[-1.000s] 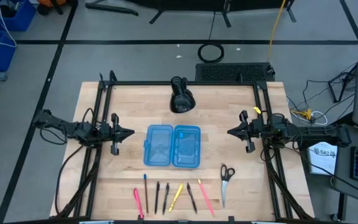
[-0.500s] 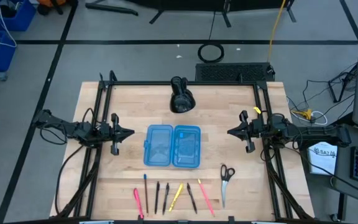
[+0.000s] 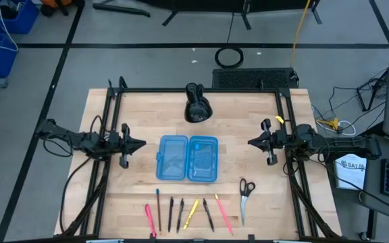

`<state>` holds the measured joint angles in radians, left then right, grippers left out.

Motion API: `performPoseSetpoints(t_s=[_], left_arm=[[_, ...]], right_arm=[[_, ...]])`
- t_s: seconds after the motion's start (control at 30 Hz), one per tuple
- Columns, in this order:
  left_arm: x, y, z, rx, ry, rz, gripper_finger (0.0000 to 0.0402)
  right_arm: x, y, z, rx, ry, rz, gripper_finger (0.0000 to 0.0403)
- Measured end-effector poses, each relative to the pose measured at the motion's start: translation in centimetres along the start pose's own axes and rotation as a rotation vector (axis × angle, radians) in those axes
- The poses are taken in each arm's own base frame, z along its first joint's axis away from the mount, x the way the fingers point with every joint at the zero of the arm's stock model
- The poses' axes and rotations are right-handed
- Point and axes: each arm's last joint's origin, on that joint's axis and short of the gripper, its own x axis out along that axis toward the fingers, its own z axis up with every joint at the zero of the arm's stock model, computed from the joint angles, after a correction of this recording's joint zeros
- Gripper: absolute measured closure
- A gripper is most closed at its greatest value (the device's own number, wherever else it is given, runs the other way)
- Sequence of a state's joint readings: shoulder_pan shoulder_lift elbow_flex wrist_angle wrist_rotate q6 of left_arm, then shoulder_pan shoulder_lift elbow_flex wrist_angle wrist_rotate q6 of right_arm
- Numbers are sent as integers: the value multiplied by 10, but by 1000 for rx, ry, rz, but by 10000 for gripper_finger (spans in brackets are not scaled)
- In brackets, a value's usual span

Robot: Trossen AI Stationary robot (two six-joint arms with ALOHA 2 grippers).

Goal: Pick & place school supplies into a supply box
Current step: Put the brown pencil into the blue supply box

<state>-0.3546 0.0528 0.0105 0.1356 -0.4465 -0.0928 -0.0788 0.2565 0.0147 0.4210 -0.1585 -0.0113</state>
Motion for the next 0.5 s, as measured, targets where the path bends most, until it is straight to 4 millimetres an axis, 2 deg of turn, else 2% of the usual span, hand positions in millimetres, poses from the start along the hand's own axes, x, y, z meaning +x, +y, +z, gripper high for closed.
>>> performPoseSetpoints(t_s=[0.3,0.4,0.5], left_arm=[[0,0,0,-67,0,0,376],[0,0,1,-72,-10,1,376],[0,-1,-6,-54,66,-36,378]], right_arm=[[0,0,-1,1,9,0,403],[0,0,-7,22,73,0,403],[-1,0,-13,79,137,-3,403]])
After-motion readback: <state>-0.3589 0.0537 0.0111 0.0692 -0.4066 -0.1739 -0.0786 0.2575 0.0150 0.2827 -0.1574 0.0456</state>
